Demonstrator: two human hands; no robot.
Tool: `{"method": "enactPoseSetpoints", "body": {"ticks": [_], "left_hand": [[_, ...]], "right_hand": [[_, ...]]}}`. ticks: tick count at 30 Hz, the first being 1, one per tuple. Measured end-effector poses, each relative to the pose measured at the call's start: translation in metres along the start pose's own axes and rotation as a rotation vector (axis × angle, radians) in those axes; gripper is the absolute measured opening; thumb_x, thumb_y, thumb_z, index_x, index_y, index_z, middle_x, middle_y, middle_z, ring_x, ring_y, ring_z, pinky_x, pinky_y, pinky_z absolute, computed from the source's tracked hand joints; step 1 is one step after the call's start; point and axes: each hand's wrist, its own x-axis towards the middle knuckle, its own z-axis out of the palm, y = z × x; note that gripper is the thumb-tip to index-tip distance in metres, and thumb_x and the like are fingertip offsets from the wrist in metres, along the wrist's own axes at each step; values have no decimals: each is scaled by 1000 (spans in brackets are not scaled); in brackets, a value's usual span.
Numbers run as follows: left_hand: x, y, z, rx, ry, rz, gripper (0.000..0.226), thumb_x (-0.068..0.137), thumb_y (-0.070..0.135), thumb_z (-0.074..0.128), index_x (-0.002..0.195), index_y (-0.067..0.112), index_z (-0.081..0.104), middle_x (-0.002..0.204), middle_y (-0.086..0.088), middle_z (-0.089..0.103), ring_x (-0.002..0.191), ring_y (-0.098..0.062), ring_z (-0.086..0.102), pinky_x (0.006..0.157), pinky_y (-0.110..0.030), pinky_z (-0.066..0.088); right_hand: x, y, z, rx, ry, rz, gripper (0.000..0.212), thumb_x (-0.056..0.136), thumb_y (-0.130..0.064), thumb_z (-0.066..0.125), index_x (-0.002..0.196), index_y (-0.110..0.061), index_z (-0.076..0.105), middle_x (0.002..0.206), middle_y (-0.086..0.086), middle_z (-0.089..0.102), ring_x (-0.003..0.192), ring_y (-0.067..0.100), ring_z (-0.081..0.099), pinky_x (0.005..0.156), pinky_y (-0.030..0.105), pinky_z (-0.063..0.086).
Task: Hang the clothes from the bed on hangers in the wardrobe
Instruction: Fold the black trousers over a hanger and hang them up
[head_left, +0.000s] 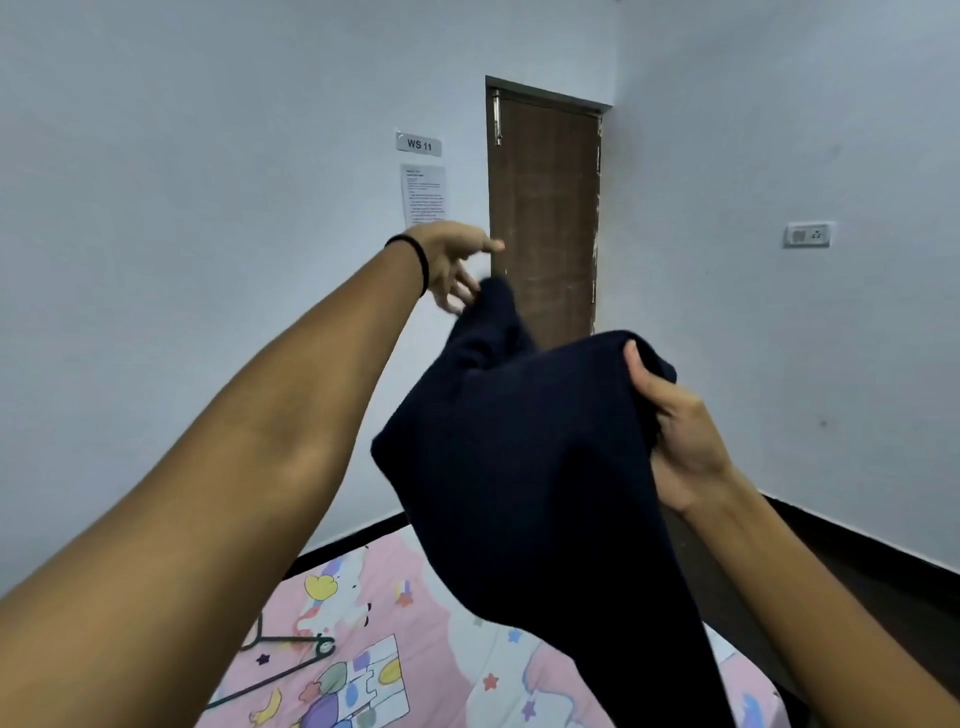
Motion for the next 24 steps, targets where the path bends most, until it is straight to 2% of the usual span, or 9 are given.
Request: {"method": "enactPoseSetpoints", "body": {"ticks": [2, 5, 7, 9, 14, 16, 19, 22, 24], "left_hand": [[-3, -10, 8, 86, -79, -11, 64, 97, 40, 51, 149, 15, 21, 139, -20, 46, 121, -35, 52, 103, -56, 35], [-10, -29, 16, 113, -84, 31, 50, 96, 44, 52, 137, 21, 36, 133, -14, 53, 115, -32, 56, 100, -55, 39], [-15, -48, 19, 161, -107, 32, 46, 95, 46, 53, 129, 19, 41, 128, -10, 58, 113, -31, 59, 101, -52, 41], [-20, -76, 23, 237, -137, 32, 51, 93, 50, 54, 130, 15, 46, 124, -6, 62, 110, -28, 62, 98, -47, 45], [-23, -155, 41, 257, -261, -155, 66, 89, 67, 40, 120, 12, 59, 108, -2, 72, 102, -25, 68, 80, -34, 51], [-27, -179, 54, 197, -295, -246, 74, 88, 71, 33, 117, 9, 62, 106, -3, 73, 102, -26, 68, 82, -35, 52], [-32, -199, 76, 88, -377, -320, 88, 84, 79, 25, 112, 6, 66, 106, -5, 73, 101, -25, 68, 87, -39, 52], [-32, -210, 106, 15, -402, -313, 97, 74, 88, 21, 108, 9, 67, 114, -6, 70, 101, -26, 68, 86, -37, 52], [-32, -212, 128, -118, -401, -257, 95, 71, 90, 23, 107, 13, 63, 110, -6, 68, 96, -25, 64, 82, -35, 49]], "right_hand": [[12, -1, -6, -44, 88, -2, 31, 83, -36, 56, 81, -15, 79, 94, 5, 74, 91, 17, 70, 81, 29, 55], [34, 15, -29, -112, 215, 160, 33, 92, -32, 57, 105, -5, 71, 112, 13, 69, 106, 27, 65, 92, 37, 51], [40, 31, -46, -119, 282, 280, 38, 94, -30, 57, 116, -1, 65, 121, 15, 65, 108, 29, 64, 90, 38, 52], [41, 43, -61, -125, 331, 341, 39, 92, -28, 60, 119, 1, 64, 121, 15, 66, 105, 29, 66, 85, 38, 53], [40, 32, -67, -197, 332, 318, 29, 90, -20, 62, 108, 1, 69, 111, 16, 70, 97, 27, 69, 89, 36, 55], [40, 21, -68, -189, 336, 282, 18, 89, -18, 62, 92, -3, 73, 100, 13, 72, 88, 24, 71, 83, 34, 57], [41, 10, -70, -158, 336, 217, 23, 89, -18, 61, 73, -8, 74, 86, 9, 73, 78, 21, 71, 78, 32, 57], [42, 7, -73, -96, 342, 161, 16, 87, -20, 62, 80, -8, 70, 87, 8, 70, 81, 23, 69, 88, 35, 53], [45, 6, -73, -57, 358, 140, 14, 85, -22, 64, 84, -9, 69, 89, 8, 70, 84, 25, 68, 94, 38, 51]]}}
